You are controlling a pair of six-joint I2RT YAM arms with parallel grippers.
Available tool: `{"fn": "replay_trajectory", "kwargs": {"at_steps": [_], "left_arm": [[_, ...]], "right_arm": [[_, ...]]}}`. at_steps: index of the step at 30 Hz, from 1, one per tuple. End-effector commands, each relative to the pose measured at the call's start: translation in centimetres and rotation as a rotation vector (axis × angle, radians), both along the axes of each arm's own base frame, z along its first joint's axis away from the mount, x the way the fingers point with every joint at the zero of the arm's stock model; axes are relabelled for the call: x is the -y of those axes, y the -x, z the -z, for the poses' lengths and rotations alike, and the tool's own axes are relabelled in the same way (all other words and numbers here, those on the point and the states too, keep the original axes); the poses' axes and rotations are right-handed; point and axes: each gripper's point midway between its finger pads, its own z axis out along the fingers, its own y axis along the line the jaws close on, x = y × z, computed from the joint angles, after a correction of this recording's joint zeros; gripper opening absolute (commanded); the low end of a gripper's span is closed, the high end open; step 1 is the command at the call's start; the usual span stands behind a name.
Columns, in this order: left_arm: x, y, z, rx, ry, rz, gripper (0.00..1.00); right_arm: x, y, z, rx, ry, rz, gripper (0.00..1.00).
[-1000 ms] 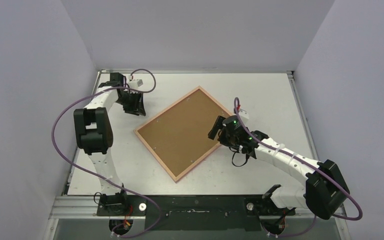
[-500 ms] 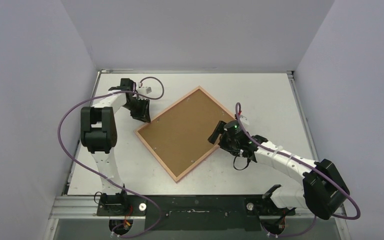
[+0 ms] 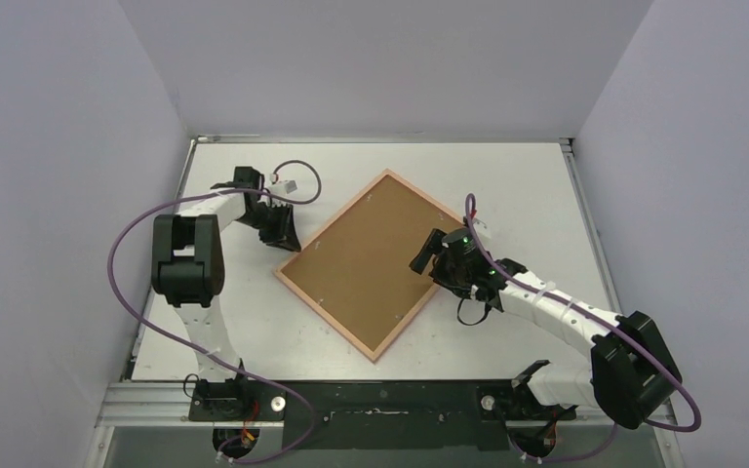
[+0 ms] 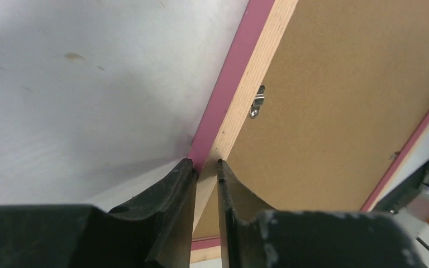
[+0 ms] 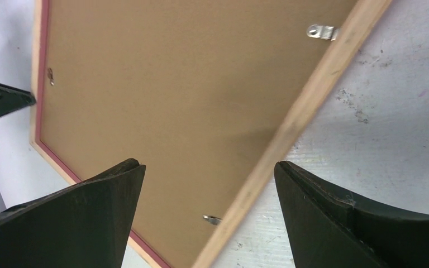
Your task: Put the photo into the frame
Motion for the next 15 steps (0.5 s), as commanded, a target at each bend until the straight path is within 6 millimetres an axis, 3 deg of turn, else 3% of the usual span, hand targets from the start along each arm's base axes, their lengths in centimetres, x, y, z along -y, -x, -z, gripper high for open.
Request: {"fn": "replay_trajectory", "kwargs": {"at_steps": [1, 8, 15], "left_arm": [[2.7, 3.9, -0.2, -0.084, 0.066, 0.009, 0.08], [5.1, 7.2, -0.6, -0.173, 0.148, 0.025, 0.00], [5.8, 10.5, 0.6, -0.280, 0.223, 0.004, 0.00]], "right_arm": [[-0.9, -1.6, -2.1, 0.064, -0.007, -0.001, 0.90], [-4.8, -2.7, -4.3, 0.156, -0.024, -0.154, 0.90], [-9.8, -3.3, -4.2, 0.199, -0.082, -0.364, 0.90]]}}
